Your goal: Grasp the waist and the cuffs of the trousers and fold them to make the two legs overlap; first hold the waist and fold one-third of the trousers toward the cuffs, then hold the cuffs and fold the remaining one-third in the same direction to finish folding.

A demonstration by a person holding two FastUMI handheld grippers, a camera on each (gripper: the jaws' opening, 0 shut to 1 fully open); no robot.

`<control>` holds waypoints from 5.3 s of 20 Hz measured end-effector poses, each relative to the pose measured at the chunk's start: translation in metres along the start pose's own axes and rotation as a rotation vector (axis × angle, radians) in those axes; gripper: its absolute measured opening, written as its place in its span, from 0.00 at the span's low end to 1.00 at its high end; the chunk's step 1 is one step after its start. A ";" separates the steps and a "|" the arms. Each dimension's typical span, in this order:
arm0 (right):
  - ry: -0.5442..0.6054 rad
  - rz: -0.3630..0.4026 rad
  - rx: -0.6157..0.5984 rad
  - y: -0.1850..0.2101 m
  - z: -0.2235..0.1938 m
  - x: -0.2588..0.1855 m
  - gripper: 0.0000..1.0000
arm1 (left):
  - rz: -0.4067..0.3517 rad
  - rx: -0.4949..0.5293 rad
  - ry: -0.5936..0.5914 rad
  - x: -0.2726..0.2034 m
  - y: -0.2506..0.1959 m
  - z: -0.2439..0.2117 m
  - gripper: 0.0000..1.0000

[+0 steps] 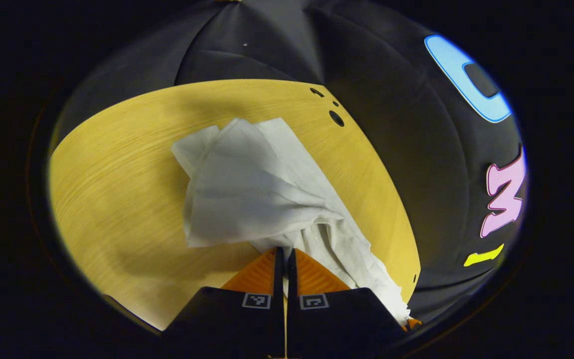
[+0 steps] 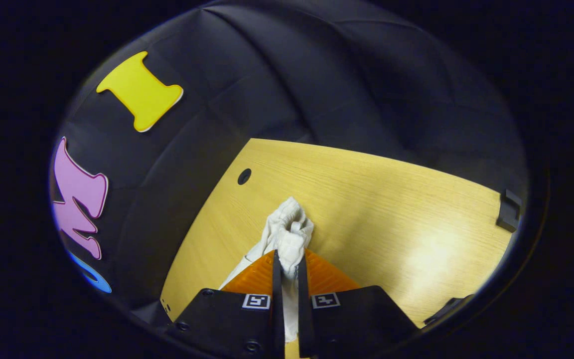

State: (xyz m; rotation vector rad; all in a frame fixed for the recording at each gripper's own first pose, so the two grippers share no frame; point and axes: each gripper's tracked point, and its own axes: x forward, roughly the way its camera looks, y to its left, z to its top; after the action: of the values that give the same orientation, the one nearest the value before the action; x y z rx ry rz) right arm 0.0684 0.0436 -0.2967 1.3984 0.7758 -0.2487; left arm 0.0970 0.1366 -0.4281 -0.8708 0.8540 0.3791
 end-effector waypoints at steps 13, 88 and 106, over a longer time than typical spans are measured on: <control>-0.044 0.330 -0.437 0.180 -0.046 -0.088 0.15 | -0.055 0.012 0.041 -0.003 0.000 0.004 0.06; 0.455 0.300 -0.431 0.034 -0.026 -0.046 0.86 | -0.209 1.585 -0.008 -0.020 -0.245 -0.299 0.99; 0.338 0.495 -0.624 0.144 -0.044 -0.112 0.96 | -0.225 1.129 -0.147 -0.130 -0.225 -0.193 0.98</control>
State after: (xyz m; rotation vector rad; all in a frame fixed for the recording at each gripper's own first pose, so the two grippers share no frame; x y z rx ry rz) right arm 0.0565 0.0813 -0.1132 0.9936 0.6722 0.5863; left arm 0.0578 -0.1481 -0.2790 0.1193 0.6727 -0.2489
